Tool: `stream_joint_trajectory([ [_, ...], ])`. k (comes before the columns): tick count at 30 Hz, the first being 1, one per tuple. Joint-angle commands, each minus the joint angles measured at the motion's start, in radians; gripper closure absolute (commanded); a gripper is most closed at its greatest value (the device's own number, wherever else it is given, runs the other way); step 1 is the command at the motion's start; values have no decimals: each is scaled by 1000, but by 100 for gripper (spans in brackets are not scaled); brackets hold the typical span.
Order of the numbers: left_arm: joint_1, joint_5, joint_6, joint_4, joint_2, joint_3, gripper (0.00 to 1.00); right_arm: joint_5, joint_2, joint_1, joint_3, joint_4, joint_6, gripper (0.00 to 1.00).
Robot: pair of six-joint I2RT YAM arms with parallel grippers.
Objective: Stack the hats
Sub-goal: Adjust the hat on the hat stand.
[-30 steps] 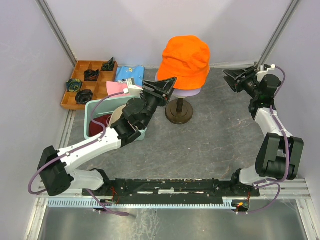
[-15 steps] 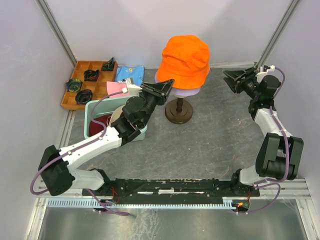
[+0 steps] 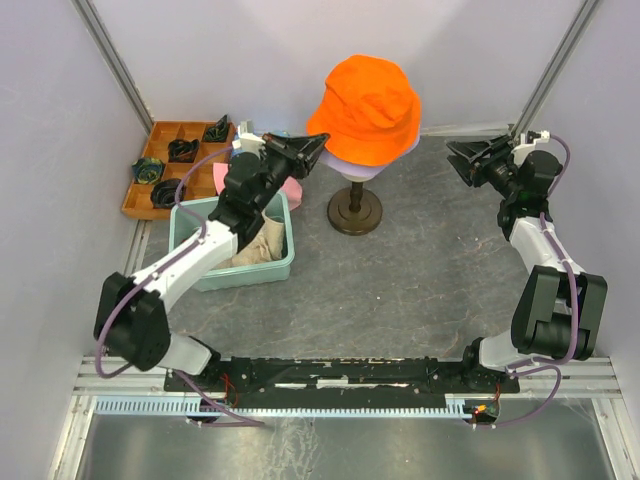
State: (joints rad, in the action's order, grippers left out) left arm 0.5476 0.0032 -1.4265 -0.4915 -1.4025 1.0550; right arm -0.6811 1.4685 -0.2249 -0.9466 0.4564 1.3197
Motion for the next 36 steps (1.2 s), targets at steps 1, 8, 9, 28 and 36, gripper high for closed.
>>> stream_joint_trajectory([
  [1,-48,281,-17,43,-118,99,94,-44,-7,-4,-58,69,-7,43],
  [8,-99,512,7,12,-284,252,97,-104,21,-2,-112,301,144,44],
  [9,-106,532,12,22,-299,272,97,-110,22,-3,-125,295,141,44],
  [28,-246,754,8,82,-459,484,97,-123,271,9,-540,192,151,45],
  [36,-248,765,13,132,-509,607,97,-122,274,45,-527,121,107,45],
])
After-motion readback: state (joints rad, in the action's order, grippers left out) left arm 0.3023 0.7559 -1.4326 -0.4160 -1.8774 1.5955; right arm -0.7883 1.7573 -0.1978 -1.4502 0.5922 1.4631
